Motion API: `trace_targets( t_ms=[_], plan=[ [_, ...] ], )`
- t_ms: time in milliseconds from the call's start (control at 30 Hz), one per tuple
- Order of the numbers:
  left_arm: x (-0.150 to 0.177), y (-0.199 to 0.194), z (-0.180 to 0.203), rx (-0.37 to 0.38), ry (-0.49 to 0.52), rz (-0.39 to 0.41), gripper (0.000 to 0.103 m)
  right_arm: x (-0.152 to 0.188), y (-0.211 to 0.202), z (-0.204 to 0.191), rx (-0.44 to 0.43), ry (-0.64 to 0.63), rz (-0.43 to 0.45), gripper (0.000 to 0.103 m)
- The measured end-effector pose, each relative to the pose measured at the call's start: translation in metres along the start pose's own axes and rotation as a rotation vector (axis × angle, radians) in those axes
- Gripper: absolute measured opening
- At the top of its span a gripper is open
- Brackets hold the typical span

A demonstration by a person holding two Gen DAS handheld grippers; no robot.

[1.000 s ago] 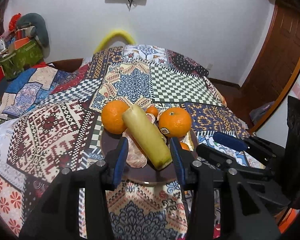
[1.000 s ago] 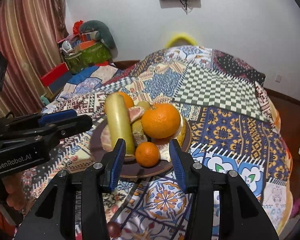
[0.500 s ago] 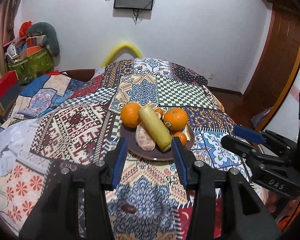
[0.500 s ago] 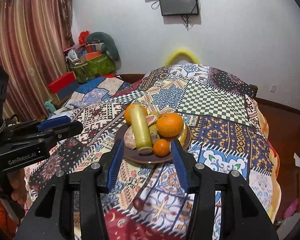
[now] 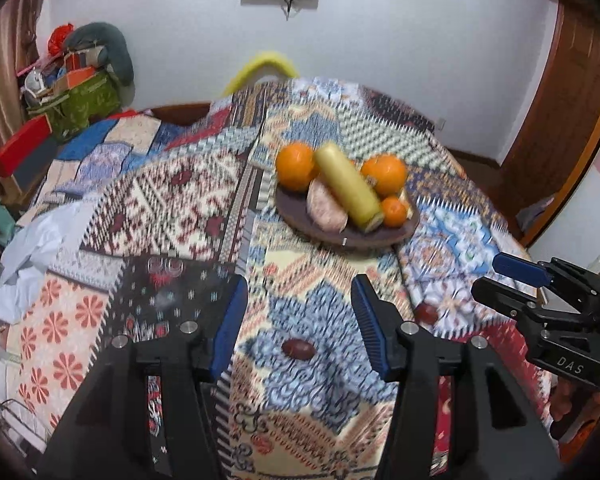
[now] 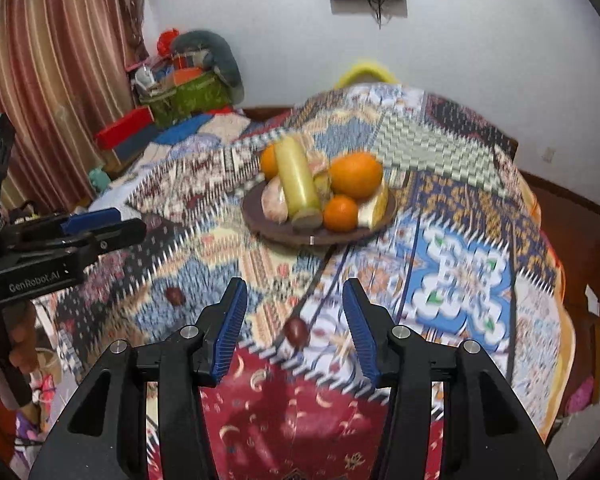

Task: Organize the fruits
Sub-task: 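Grasp the brown date on the quilt with the right tool, then carry the date to the plate edge and release it with the right tool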

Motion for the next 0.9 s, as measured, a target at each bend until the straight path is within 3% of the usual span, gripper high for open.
trace_targets(
  t_ms=[300, 500, 633, 733, 833, 900],
  plan=[
    [0.047, 0.033, -0.01, 0.003, -0.014, -0.122, 0.053, 0.038, 0.033, 0.001, -0.009, 0.021, -0.117, 0.046],
    [0.057, 0.045, -0.005, 0.022, 0.002, -0.138, 0.053, 0.044, 0.045, 0.001, -0.018, 0.02, -0.142, 0.046],
    [0.056, 0.052, -0.003, 0.036, 0.002, -0.14, 0.039, 0.04, 0.049, -0.001, -0.034, 0.014, -0.141, 0.046],
    [0.056, 0.055, -0.002, 0.047, 0.006, -0.142, 0.034, 0.039, 0.052, -0.002, -0.034, 0.005, -0.139, 0.046],
    [0.057, 0.056, 0.002, 0.064, 0.022, -0.142, 0.027, 0.039, 0.055, -0.003, -0.032, -0.005, -0.139, 0.039],
    [0.057, 0.056, 0.003, 0.062, 0.027, -0.14, 0.026, 0.038, 0.055, -0.002, -0.028, -0.002, -0.138, 0.028]
  ],
)
Point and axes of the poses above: each gripper's, at about its wrist camera, not at the fingertips, and y roughly the way its jaws point, z to its right, x to its underside, the point moved 5 cm from there along y, roughly the way its jaws point, and after that the axes turned 1 degree about z, right-handed, at the moved point
